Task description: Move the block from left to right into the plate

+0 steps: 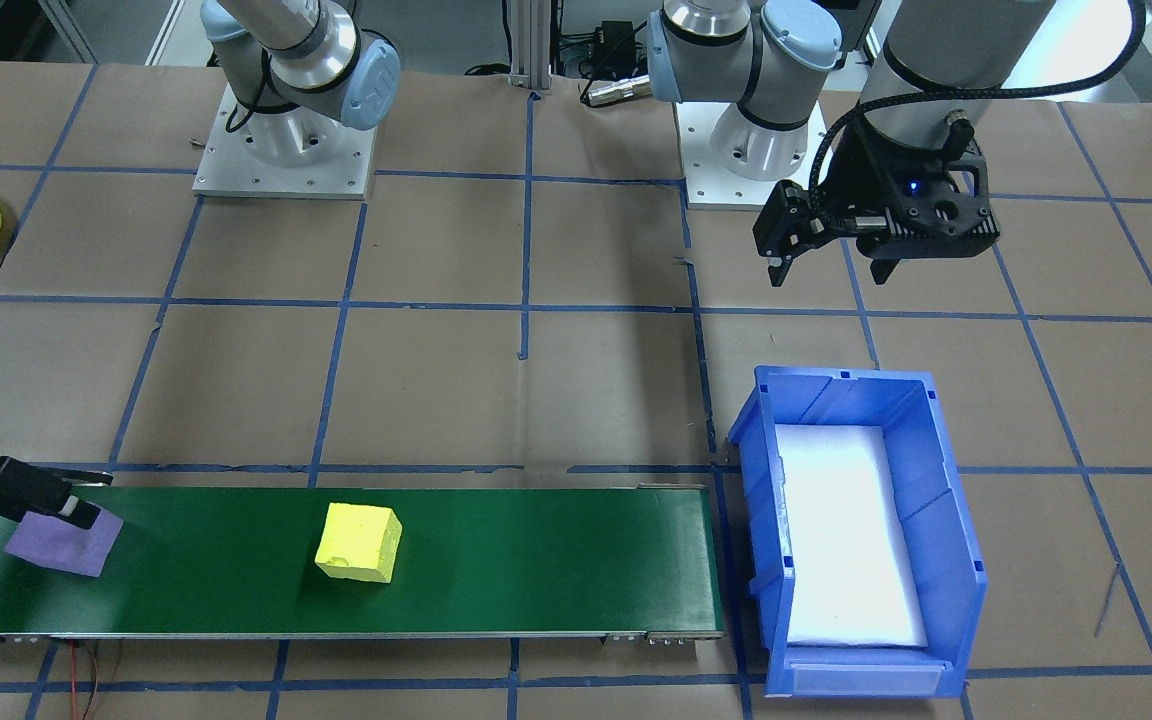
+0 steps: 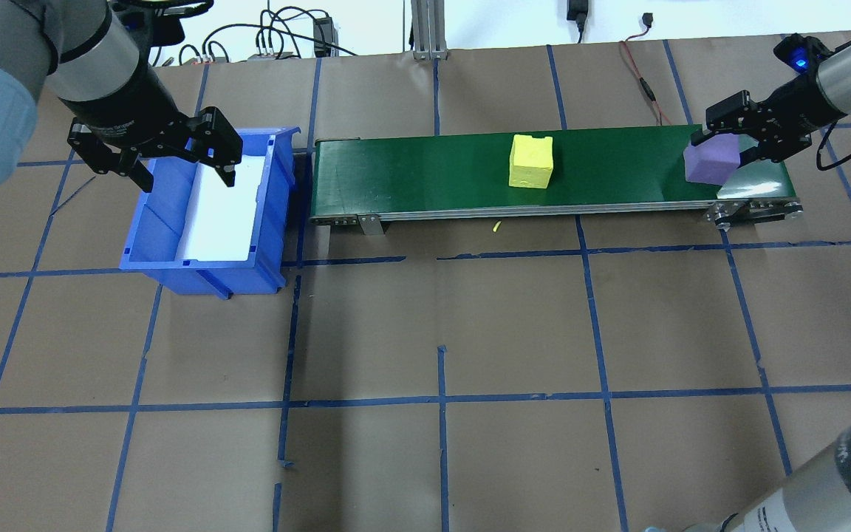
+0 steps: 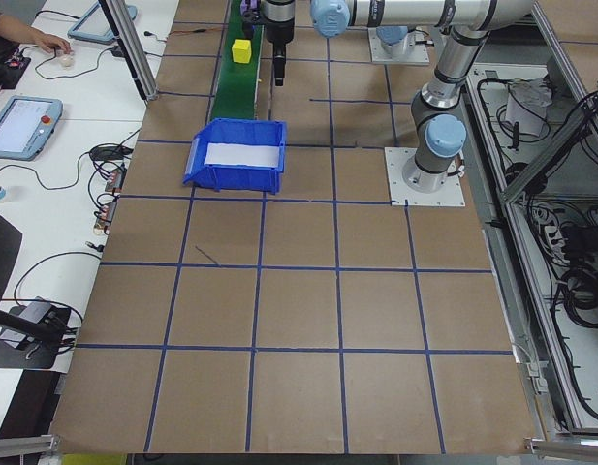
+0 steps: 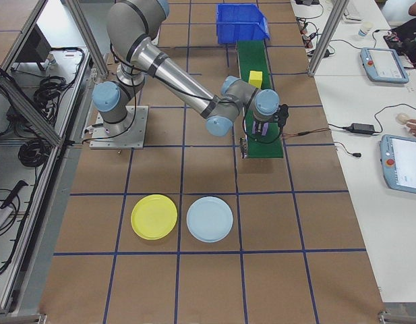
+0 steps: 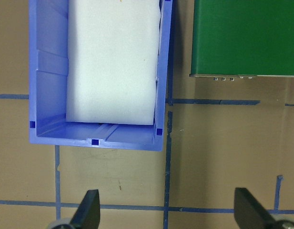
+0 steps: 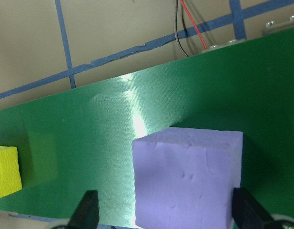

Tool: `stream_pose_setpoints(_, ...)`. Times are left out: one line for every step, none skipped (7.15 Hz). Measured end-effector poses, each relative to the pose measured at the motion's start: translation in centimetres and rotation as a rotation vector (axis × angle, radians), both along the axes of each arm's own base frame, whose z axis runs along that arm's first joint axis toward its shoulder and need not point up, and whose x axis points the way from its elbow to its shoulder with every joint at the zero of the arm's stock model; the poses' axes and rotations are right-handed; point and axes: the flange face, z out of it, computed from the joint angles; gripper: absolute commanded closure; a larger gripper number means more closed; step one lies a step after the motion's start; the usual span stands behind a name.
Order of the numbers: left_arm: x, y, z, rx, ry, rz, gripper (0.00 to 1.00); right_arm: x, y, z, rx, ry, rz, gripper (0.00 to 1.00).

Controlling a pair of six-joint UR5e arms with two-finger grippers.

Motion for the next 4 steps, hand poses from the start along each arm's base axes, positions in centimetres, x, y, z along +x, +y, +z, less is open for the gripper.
stream_pose_setpoints(0.1, -0.1, 0.0, -0.001, 0.001, 0.003, 0.0, -0.1, -0.1, -0.2, -0.003, 0.006, 0.0, 0.0)
stream_pose_setpoints(0.4, -0.2, 0.1, -0.003, 0.002, 0.008, 0.0, -0.3, -0.2, -0.6, -0.002, 0.016, 0.0, 0.03)
stream_pose_setpoints(0.5, -0.2, 0.1, 0.0, 0.001, 0.011, 0.0, -0.5, -0.3, -1.0, 0.002, 0.036, 0.002, 0.19)
stream_pose_setpoints(0.6, -0.1, -0.1, 0.007, 0.001, 0.012, 0.0, -0.8, -0.4, -1.3, 0.007, 0.06, 0.003, 0.5)
